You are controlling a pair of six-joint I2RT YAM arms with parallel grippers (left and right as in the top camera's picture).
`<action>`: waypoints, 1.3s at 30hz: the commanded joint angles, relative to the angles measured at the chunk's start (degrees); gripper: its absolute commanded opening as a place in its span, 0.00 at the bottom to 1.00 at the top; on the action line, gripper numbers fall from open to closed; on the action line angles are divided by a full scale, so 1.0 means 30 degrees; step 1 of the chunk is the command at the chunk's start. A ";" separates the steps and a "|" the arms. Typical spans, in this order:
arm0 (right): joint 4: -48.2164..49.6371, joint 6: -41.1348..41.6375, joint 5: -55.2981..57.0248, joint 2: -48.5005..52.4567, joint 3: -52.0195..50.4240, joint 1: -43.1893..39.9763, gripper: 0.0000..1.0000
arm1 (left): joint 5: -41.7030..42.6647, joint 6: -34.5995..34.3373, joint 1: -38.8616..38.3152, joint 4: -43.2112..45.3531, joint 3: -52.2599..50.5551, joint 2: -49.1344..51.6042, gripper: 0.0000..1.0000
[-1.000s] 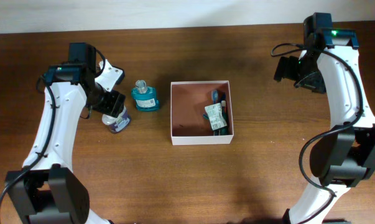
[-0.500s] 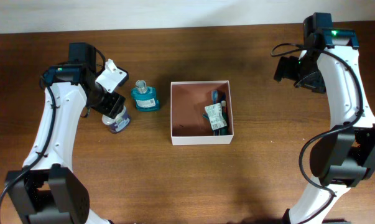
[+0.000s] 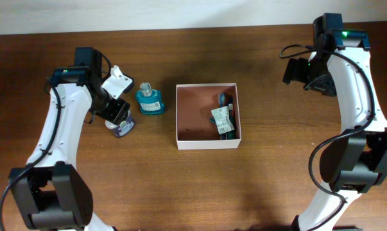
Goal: Pack container
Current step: 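Lower the left gripper and close it on the pump bottle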
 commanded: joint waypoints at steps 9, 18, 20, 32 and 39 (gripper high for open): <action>0.0000 0.0015 0.0219 -0.0277 0.0189 -0.0015 0.98 | 0.0328 0.0284 0.0051 -0.0036 -0.0109 0.0255 0.52; 0.0000 0.0015 0.0219 -0.0277 0.0189 -0.0015 0.98 | 0.0335 0.0277 0.0051 -0.0036 0.0583 0.0182 0.37; 0.0000 0.0015 0.0219 -0.0277 0.0189 -0.0015 0.99 | 0.0328 0.0204 0.0051 -0.0051 0.0750 0.0182 0.34; 0.0007 0.0015 0.0219 -0.0277 0.0189 -0.0015 0.98 | 0.0328 0.0080 0.0044 -0.1137 0.1137 0.0073 0.33; 0.0000 0.0015 0.0219 -0.0277 0.0189 -0.0015 0.98 | 0.0342 -0.0364 0.0044 -0.1676 0.1158 -0.0517 0.29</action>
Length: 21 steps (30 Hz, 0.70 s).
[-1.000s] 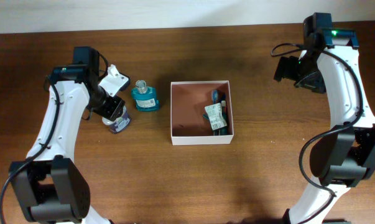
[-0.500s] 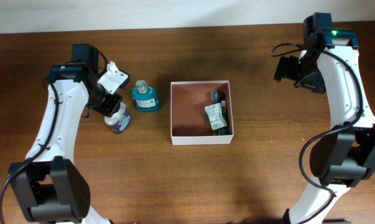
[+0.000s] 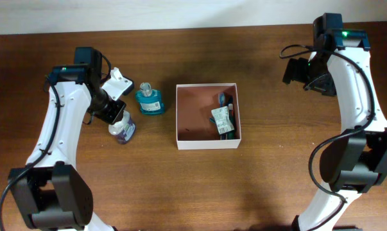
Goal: Pack container
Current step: 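Lower the left gripper and close it on the pump bottle, then lift the pump bottle and carry it over the pink box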
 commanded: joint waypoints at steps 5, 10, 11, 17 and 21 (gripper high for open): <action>0.0000 0.0029 0.0219 -0.0277 0.0189 -0.0015 0.99 | 0.0342 -0.0954 0.0044 -0.0138 0.0539 -0.1647 0.30; 0.0007 0.0029 0.0219 -0.0277 0.0189 -0.0015 0.98 | 0.0408 -0.0954 -0.0087 -0.0328 0.0539 -0.3016 0.30; 0.0007 0.0029 0.0219 -0.0277 0.0189 -0.0015 0.98 | 0.0612 -0.0954 -0.0211 -0.0408 0.0539 -0.3395 0.31; 0.0007 0.0029 0.0219 -0.0277 0.0189 -0.0015 0.99 | 0.3155 -0.0947 -0.1158 -0.0641 0.0539 -0.5013 0.30; 0.0000 0.0029 0.0219 -0.0277 0.0189 -0.0015 0.98 | 0.4954 -0.0954 -0.1749 -0.0561 0.0685 -0.5574 0.30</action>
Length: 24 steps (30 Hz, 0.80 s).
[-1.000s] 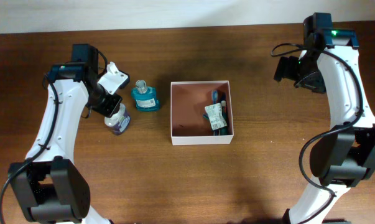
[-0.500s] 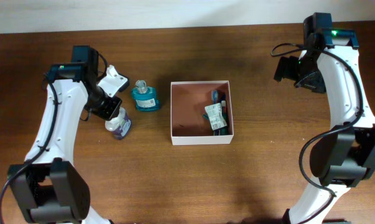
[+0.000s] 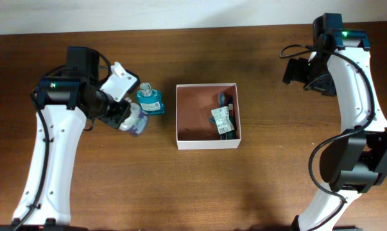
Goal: Pack container
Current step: 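Lift the pump bottle and carry it over the pink box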
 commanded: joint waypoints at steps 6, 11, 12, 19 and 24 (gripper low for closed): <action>0.0000 0.0022 0.0219 -0.0277 0.0189 -0.0015 0.98 | 0.4641 -0.0211 -0.1676 0.0342 0.2229 -0.1049 0.30; 0.0007 0.0022 0.0219 -0.0277 0.0189 -0.0015 0.98 | 0.5428 -0.0758 -0.2688 0.2106 0.3402 -0.1049 0.25; 0.0000 0.0022 0.0219 -0.0277 0.0189 -0.0015 0.98 | 0.5566 -0.0867 -0.2907 0.2718 0.3483 -0.1049 0.25; 0.0007 0.0022 0.0219 -0.0277 0.0189 -0.0015 0.98 | 0.5566 -0.1188 -0.4269 0.6739 0.3490 -0.0401 0.22; 0.0000 0.0022 0.0219 -0.0277 0.0189 -0.0015 0.98 | 0.5566 -0.1173 -0.5136 0.8837 0.3483 0.1042 0.21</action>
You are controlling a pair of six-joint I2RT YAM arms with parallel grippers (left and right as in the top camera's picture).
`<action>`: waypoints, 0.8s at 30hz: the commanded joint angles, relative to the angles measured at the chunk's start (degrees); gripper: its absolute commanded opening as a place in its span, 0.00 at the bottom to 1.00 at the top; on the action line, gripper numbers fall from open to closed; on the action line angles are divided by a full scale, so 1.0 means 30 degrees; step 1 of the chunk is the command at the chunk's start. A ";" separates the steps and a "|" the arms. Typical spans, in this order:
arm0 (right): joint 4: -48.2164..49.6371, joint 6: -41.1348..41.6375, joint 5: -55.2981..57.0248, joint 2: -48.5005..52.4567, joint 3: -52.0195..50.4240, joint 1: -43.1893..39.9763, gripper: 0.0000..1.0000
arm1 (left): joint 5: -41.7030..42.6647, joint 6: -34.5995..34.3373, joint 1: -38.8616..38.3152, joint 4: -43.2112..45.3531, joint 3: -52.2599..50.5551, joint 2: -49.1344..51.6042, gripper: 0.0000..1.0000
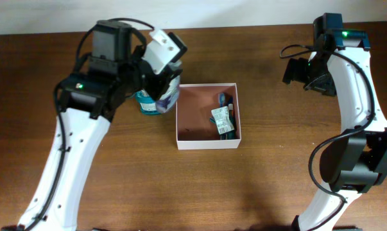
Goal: Pack container
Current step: 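Lift the pump bottle and carry it over the pink box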
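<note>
A white open box [206, 145] with a reddish-brown floor sits at the table's middle. Inside, along its right wall, lie a green-and-white packet [221, 117] and a dark blue item [223, 99]. My left gripper [165, 90] is raised high over the box's left rim, shut on a small clear purplish bottle [171, 100]. A teal bottle [147, 106] stands on the table just left of the box, partly hidden under the left arm. My right gripper [294, 72] hangs at the far right; its jaws cannot be made out.
The brown wooden table [116, 186] ends at a pale wall along the back. The right arm [353, 77] rises at the right edge, well away from the box.
My left gripper has moved up and to the right with the clear bottle, from beside the teal bottle to the box's upper left corner. The right arm has not moved.
My left gripper was down around the small clear bottle lying left of the teal bottle. It then held the bottle there, then had it lifted just below the teal bottle, and now holds it over the box's left rim. The right arm stayed still.
</note>
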 commanded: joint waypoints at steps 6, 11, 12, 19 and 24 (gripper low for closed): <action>0.0007 0.0022 0.0219 -0.0277 0.0189 -0.0015 0.98 | 0.0823 -0.0109 -0.0874 0.3293 0.0583 0.2732 0.18; 0.0015 0.0022 0.0219 -0.0277 0.0189 -0.0015 0.98 | 0.1880 -0.0109 -0.0962 0.5027 0.0583 0.3825 0.18; 0.0015 0.0022 0.0219 -0.0277 0.0189 -0.0015 0.98 | 0.2040 -0.0109 -0.0962 0.5180 0.0583 0.4014 0.18; 0.0007 0.0022 0.0219 -0.0277 0.0189 -0.0015 0.98 | 0.3920 0.0044 -0.0998 0.5348 0.0583 0.5530 0.18; 0.0007 0.0022 0.0219 -0.0277 0.0189 -0.0015 0.98 | 0.4969 0.2667 -0.1071 0.5340 0.0583 0.6375 0.18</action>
